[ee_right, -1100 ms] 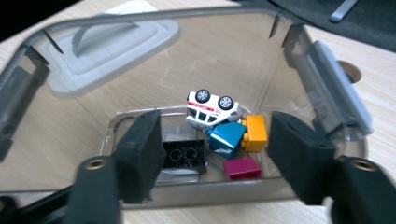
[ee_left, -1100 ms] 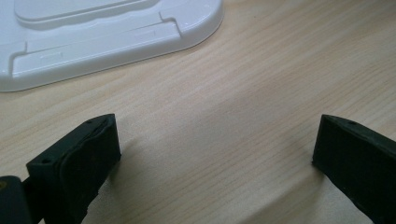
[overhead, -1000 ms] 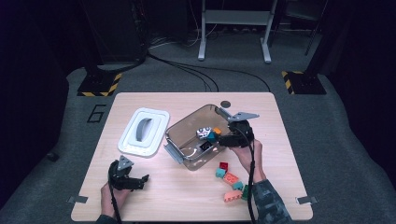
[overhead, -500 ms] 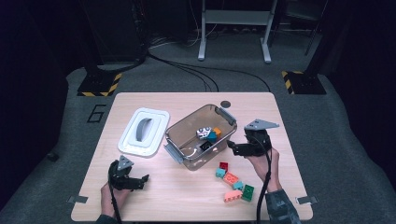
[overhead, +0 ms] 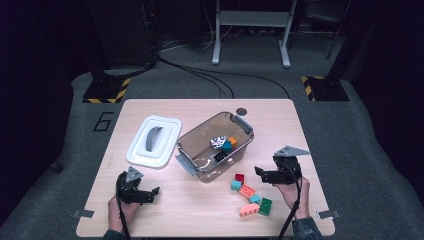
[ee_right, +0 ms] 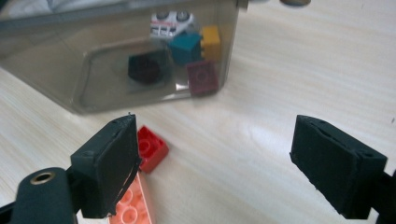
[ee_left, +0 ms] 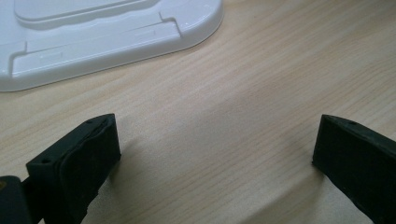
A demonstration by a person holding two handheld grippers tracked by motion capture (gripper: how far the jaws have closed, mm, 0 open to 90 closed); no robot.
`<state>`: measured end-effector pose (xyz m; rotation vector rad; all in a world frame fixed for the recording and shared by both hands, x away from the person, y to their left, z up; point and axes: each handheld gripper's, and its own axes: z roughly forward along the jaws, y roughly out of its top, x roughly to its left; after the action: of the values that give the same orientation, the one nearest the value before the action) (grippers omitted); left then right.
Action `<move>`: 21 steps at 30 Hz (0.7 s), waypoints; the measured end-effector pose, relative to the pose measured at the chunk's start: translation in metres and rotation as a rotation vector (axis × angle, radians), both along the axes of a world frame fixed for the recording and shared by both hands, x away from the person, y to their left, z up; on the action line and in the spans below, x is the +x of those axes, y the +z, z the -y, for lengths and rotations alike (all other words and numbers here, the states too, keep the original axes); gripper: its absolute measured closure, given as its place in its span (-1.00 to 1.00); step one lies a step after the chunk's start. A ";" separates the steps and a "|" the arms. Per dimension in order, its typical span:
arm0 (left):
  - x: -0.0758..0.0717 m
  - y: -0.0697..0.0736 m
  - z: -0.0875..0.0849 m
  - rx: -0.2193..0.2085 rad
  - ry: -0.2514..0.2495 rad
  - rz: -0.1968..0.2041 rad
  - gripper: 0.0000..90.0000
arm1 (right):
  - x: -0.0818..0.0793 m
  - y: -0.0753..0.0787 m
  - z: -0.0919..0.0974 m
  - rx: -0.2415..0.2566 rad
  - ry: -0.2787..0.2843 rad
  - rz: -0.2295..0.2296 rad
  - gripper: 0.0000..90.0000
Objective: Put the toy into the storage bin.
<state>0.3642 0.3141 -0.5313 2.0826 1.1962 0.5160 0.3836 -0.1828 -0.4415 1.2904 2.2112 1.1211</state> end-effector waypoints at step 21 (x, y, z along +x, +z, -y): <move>0.000 0.000 0.000 0.001 0.000 0.002 -0.99 | 0.023 -0.037 -0.044 -0.076 0.115 -0.103 0.10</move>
<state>0.3641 0.3141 -0.5314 2.0829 1.1950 0.5187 0.4061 -0.1384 -0.4782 1.2286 2.4058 1.0211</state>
